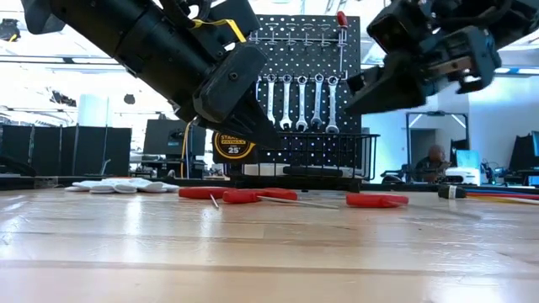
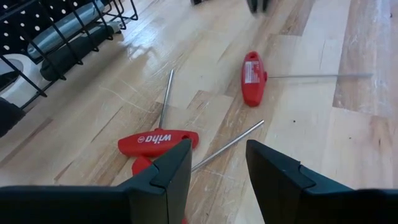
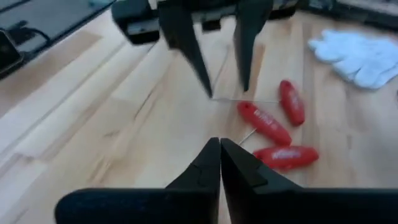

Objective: Hang tools onto peg board
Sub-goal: Hang the red allen wrench on the peg board

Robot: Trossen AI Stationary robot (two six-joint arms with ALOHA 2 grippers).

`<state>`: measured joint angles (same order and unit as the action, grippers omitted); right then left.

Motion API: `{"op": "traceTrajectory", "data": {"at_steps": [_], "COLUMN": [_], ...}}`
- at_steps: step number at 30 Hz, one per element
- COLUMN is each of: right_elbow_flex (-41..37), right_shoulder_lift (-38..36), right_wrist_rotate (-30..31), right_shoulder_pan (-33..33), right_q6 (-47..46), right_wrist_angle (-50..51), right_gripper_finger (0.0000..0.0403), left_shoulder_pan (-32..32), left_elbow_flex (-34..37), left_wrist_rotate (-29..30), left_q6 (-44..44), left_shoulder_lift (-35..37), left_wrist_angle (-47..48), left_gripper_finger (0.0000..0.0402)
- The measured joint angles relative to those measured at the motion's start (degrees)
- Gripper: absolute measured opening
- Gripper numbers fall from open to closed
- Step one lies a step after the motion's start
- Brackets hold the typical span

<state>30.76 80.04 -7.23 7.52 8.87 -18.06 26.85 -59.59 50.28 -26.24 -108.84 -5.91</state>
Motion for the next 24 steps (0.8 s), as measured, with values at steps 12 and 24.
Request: {"op": "traceTrajectory", "data": {"at_steps": [12, 24], "right_elbow_flex": [7.88, 21.03], "right_shoulder_lift": [1.84, 18.30], "right_wrist_rotate": [7.18, 9.05], "right_shoulder_pan": [5.28, 8.79], "right_q6": [-40.18, -52.02], "right_wrist_angle": [23.96, 37.64], "right_gripper_finger": [0.0188, 0.0145], "left_shoulder_pan": [0.00, 0.00], "left_elbow_flex": [0.00, -0.02], "left_wrist_rotate": [0.00, 0.01], "left_q6": [-0.43, -0.46], "left_shoulder_lift": [0.00, 0.00], "left_wrist_angle": [-0.11, -0.17], "left_gripper_finger": [0.0150, 0.0150]}}
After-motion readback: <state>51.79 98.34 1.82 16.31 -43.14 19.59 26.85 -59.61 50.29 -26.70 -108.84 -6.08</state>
